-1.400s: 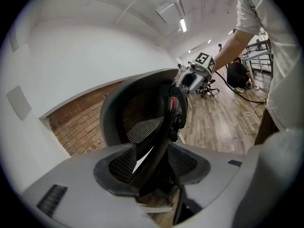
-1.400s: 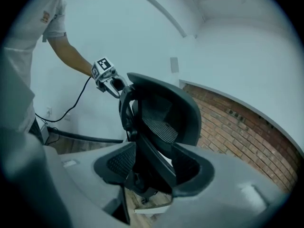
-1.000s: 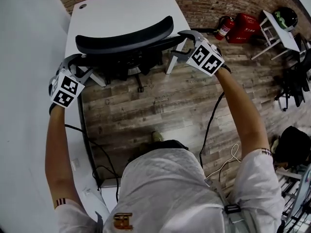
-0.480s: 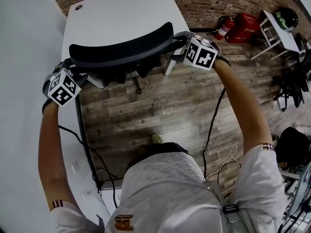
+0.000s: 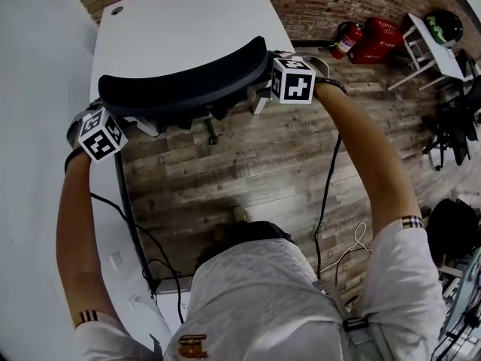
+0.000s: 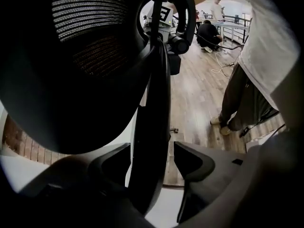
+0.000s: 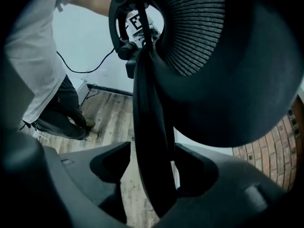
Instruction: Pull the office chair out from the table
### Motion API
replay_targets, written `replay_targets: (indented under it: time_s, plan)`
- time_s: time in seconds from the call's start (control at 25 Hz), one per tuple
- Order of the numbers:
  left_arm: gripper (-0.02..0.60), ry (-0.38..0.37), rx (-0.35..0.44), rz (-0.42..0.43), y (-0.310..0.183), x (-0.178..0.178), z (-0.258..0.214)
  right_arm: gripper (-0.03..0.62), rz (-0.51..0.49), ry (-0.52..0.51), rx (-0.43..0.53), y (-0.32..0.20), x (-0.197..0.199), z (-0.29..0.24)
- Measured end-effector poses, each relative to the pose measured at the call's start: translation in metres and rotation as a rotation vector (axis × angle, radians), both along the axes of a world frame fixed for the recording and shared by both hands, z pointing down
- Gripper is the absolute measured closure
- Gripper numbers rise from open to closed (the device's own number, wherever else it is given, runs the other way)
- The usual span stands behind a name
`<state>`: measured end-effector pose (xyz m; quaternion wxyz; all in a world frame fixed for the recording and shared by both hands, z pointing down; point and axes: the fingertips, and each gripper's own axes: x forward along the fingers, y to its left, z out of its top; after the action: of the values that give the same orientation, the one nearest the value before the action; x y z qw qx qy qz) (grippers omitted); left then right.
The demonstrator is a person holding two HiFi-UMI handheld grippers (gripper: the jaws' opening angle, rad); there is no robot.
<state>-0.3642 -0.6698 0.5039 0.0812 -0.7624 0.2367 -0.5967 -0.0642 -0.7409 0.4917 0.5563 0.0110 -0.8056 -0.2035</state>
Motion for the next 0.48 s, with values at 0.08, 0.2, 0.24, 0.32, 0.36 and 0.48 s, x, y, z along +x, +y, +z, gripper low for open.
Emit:
replay_targets:
  time_s: [0.08,0.2,0.24,0.32,0.36,0.48]
  plan:
    - [0.303,-0.01,0.0,0.005,-0.003,0.001,0.003,0.306,-0.008,0.013,-0.009,-0.001,0.0,0.005]
    - [0.308,-0.027,-0.001,0.005,-0.006,0.001,0.006,0.323,-0.027,0.029,-0.014,0.0,-0.004,0.011]
    - [0.313,-0.032,0.003,0.004,-0.006,0.001,0.005,0.331,-0.033,0.033,-0.011,0.0,-0.005,0.012]
    - [0.333,-0.042,0.019,0.008,-0.008,0.001,0.003,0.373,-0.039,0.035,0.003,-0.002,-0.006,0.012]
    - [0.354,-0.047,0.03,0.011,-0.009,0.001,0.001,0.391,-0.038,0.031,0.011,-0.004,-0.006,0.011]
    - [0.434,-0.061,0.067,0.007,-0.013,0.0,0.0,0.445,-0.034,0.023,0.038,-0.007,-0.006,0.011]
